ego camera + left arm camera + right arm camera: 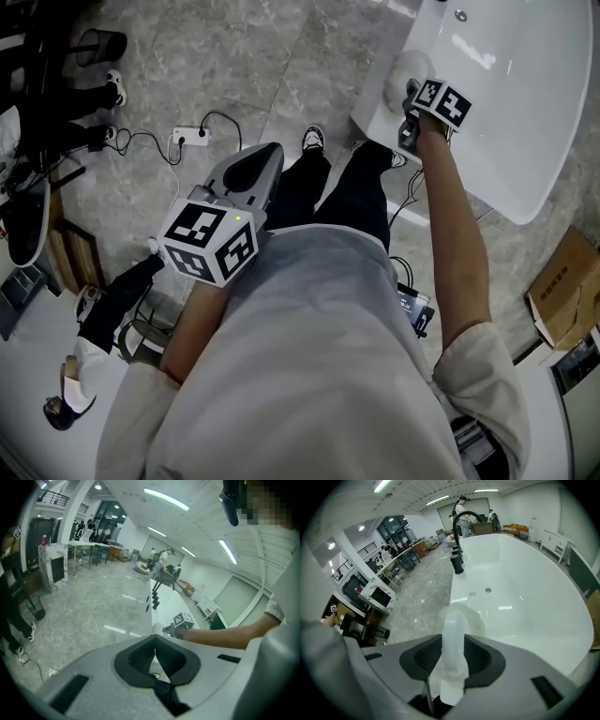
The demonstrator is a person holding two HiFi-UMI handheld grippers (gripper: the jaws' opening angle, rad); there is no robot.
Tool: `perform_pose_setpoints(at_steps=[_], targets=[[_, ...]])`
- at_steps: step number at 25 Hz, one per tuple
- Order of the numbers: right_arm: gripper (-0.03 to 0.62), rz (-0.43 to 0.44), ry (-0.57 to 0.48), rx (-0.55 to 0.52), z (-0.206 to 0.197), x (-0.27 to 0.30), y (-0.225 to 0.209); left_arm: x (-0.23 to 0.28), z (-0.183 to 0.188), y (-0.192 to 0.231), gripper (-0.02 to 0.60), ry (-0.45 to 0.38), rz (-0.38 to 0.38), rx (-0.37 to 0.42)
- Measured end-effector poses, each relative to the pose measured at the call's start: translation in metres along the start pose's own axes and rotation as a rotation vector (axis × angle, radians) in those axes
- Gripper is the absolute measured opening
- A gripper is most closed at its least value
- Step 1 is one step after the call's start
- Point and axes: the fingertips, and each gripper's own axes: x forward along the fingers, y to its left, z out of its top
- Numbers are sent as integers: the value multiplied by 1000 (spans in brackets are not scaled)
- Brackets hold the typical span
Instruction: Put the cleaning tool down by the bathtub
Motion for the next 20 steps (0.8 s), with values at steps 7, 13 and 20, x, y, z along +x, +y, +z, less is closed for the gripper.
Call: perform_pose_setpoints(at_steps=[7,13,20], targets=[[136,29,8,8,-4,-7,2,1,0,-5,8,-3,-17,7],[151,47,14,7,-7,-15,6,-1,3,-10,8,-14,-29,15],[152,49,14,-7,-7,-22,8,-1,6,-9,9,-18,-40,24]])
